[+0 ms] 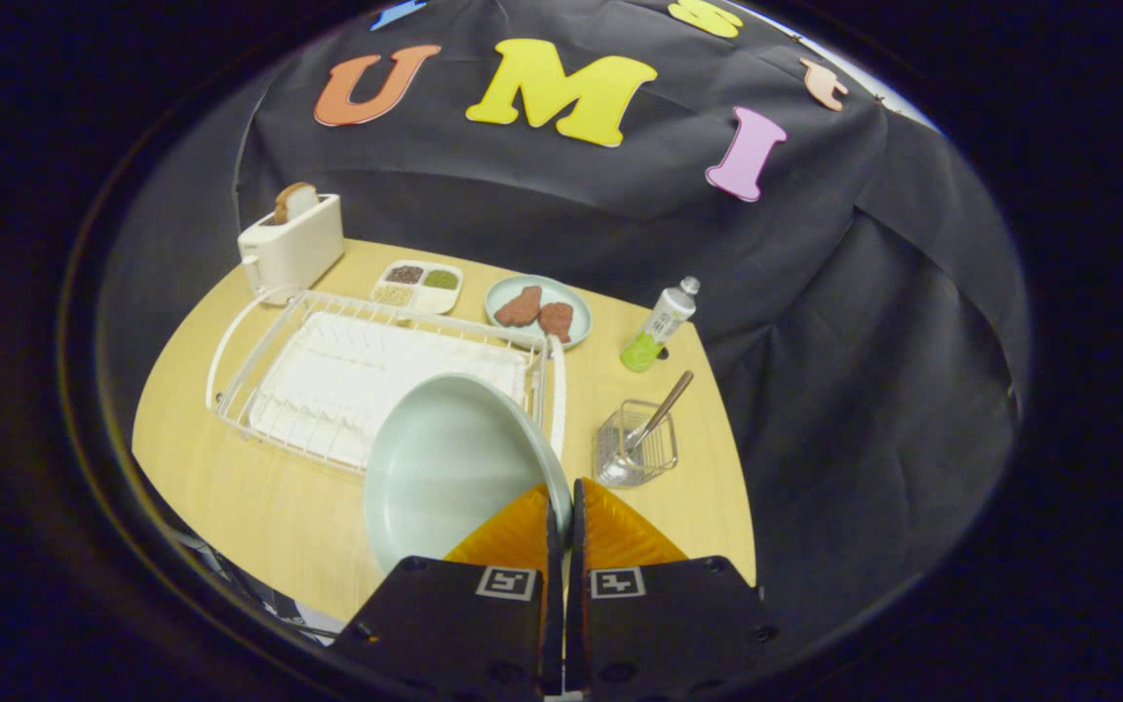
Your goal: Take the plate from the dish rack, then take the spoon from the basket and place it into the plate.
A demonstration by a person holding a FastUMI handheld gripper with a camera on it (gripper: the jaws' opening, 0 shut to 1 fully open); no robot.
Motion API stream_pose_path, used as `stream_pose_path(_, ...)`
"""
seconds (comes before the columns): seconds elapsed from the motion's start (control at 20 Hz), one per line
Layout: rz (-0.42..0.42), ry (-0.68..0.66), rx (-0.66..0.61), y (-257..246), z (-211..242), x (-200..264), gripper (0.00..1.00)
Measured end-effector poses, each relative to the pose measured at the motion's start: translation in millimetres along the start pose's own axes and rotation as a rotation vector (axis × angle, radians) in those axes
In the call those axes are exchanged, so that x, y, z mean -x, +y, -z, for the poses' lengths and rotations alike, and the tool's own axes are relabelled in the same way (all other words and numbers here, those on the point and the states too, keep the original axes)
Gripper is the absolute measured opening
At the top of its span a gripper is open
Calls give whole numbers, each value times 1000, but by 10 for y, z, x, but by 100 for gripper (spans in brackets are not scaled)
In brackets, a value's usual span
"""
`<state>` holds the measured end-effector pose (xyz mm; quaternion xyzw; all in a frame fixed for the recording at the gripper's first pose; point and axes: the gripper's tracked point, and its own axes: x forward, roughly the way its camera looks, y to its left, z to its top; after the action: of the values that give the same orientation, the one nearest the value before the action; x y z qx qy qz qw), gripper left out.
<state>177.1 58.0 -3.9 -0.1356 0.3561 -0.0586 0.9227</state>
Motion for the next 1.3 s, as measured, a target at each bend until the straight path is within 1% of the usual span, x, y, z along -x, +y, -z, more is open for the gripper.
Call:
stream_pose_path(0.1, -71, 3, -43, 107, 347, -50, 7)
stream_pose_path(0.15, -92, 4, -65, 143, 518, -93, 7)
stream_pose_path(0.3, -98, 2, -123, 168, 928, -253, 7)
stream_pose_path(0.4, -128, 12, -174, 232, 1120, -400, 7)
stream_pose_path(0.5, -160, 44, -184, 288, 1305, -533, 7)
stream_pose_path(0.55, -188, 41, -200, 305, 1370, -545, 7)
stream_pose_path(0.65, -210, 52, -241, 306, 1468, -664, 7)
stream_pose_path(1.1, -251, 57, -298, 288, 1682, -1142, 9)
stream_pose_path(1.3, -260, 42, -304, 269, 1706, -1171, 10)
